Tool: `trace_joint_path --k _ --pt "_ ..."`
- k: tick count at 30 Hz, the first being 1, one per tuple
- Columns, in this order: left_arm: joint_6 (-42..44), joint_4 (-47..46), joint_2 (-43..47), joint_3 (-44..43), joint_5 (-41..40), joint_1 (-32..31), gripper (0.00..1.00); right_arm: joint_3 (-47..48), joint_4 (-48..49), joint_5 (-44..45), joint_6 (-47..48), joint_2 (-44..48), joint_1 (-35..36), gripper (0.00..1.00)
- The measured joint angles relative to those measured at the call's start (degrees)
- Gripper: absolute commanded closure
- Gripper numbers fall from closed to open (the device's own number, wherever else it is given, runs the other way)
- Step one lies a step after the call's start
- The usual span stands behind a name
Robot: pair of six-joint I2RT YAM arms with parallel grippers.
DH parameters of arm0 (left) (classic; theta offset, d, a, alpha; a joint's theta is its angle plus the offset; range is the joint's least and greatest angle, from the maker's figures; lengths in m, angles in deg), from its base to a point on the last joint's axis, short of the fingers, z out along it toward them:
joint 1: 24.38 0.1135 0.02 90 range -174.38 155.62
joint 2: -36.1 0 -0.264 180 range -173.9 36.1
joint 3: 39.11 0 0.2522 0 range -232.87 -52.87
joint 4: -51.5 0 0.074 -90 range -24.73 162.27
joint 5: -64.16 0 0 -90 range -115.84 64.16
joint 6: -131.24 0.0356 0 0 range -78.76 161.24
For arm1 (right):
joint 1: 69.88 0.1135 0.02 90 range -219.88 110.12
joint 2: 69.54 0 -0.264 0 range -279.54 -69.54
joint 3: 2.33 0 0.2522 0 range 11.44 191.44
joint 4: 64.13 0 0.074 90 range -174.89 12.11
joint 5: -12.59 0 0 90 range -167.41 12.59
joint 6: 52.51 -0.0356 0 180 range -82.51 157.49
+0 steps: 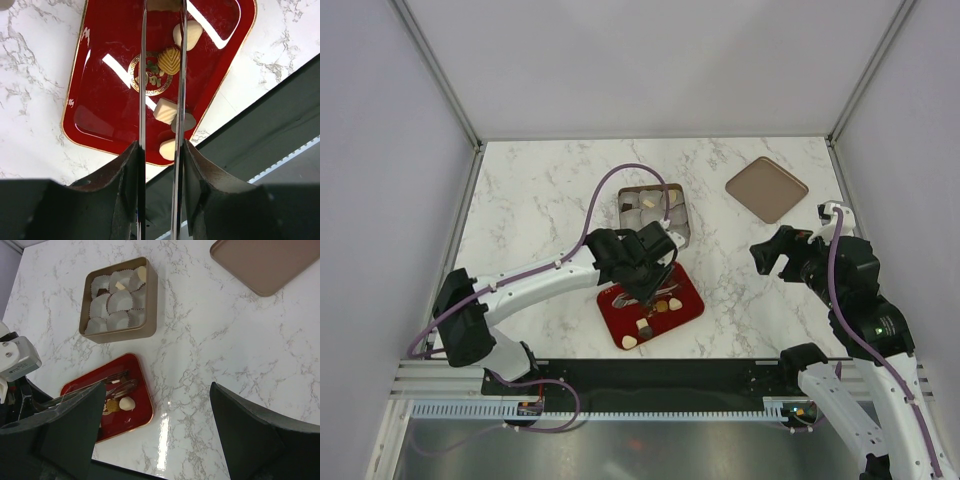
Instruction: Pack the chocolate
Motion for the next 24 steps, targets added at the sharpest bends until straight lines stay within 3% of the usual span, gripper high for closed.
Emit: trace_joint_path --k 12,24 --pt "-0.1 4.7 0.7 -10.2 -5.7 0.3 0.61 0.1 0.0 -0.5 -0.2 0.1 0.0 0.07" --pt "2.3 5.5 -4.9 -25.2 -4.6 9.5 0.62 0.1 0.1 -0.7 -0.2 0.0 0.0 0.06"
